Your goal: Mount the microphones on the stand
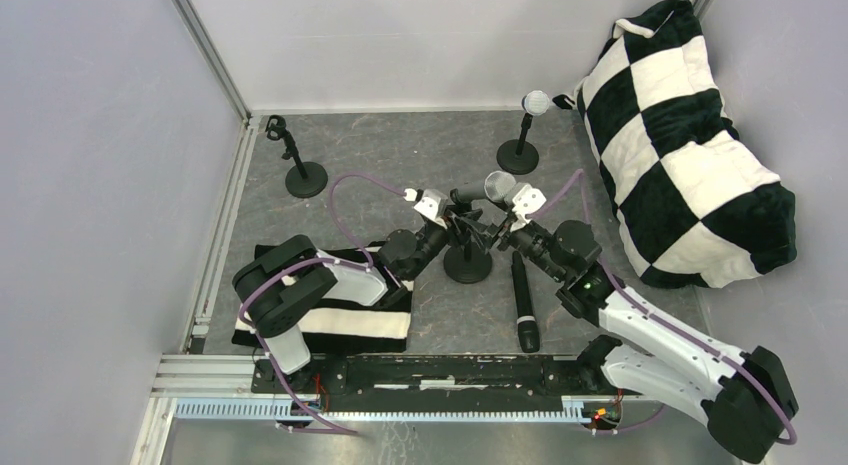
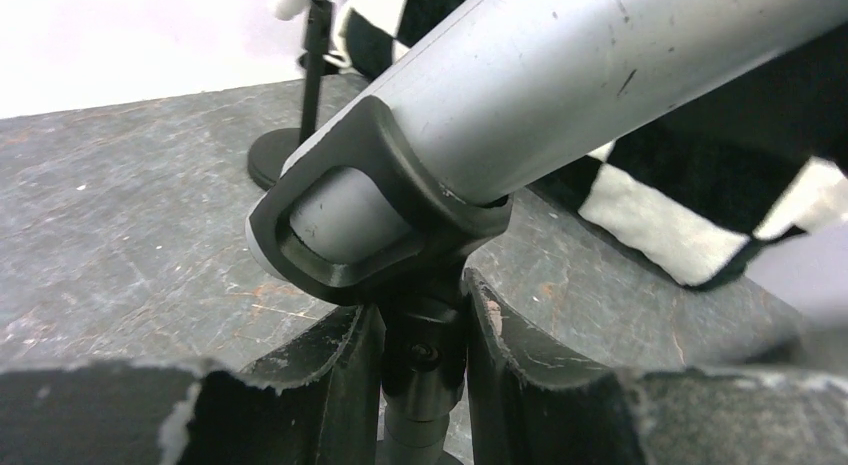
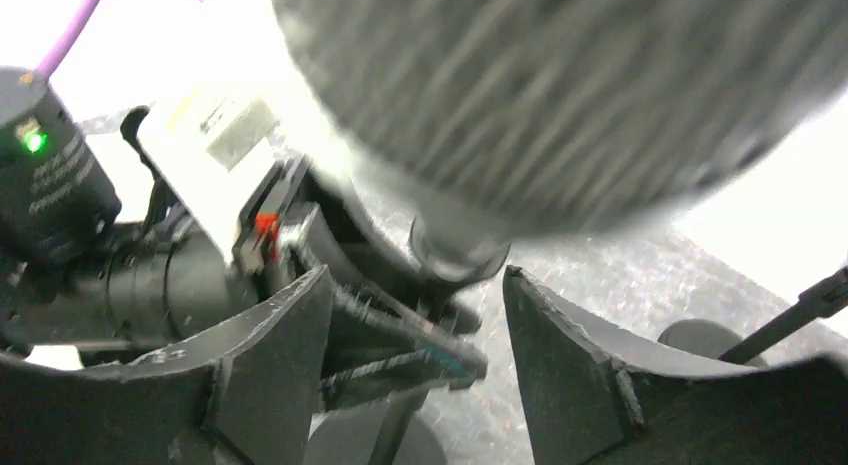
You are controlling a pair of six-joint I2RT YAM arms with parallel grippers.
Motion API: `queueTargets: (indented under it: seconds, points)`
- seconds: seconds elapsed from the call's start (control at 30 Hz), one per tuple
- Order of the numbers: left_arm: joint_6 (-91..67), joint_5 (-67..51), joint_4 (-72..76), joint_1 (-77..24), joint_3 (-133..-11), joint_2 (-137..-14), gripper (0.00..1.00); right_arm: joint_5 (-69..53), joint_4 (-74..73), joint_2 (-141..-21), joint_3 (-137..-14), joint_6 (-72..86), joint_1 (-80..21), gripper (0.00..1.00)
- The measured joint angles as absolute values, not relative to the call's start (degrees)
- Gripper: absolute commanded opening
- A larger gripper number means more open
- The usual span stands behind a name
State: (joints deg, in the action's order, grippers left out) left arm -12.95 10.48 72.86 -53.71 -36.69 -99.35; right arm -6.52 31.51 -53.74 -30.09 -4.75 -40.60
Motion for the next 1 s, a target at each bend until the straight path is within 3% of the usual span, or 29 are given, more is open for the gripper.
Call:
queueTargets:
  seconds: [0.1,0.4,0.73,0.93,1.0]
  points:
    - [-12.93,11.94,72.42,-53.71,-37.01,-99.33,0.02,-7.53,23.83,-50.72,-30.11,-3.62,-40.6,0.8]
    - [-10.72,14.68,71.16,-54.41,-37.85,-99.33,0.02,-5.93,4.54,-42.35,-37.04,-0.03,-40.6,0.84]
    - [-4.34,15.4,69.36,-54.74,-37.93,-98.72,0.02,-1.89,-21.8,-48.97,-64.99,5.78,-40.6,0.86]
    - [0.14,17.34,67.61,-55.09,-37.93,-98.15,0.03,-2.07,-28.86,-52.75,-69.52,8.62,-40.6,0.86]
    - [0.51,17.82,67.61,-55.13,-37.93,-98.15,0.09,-2.02,-30.28,-53.52,-69.52,9.06,-40.6,0.85]
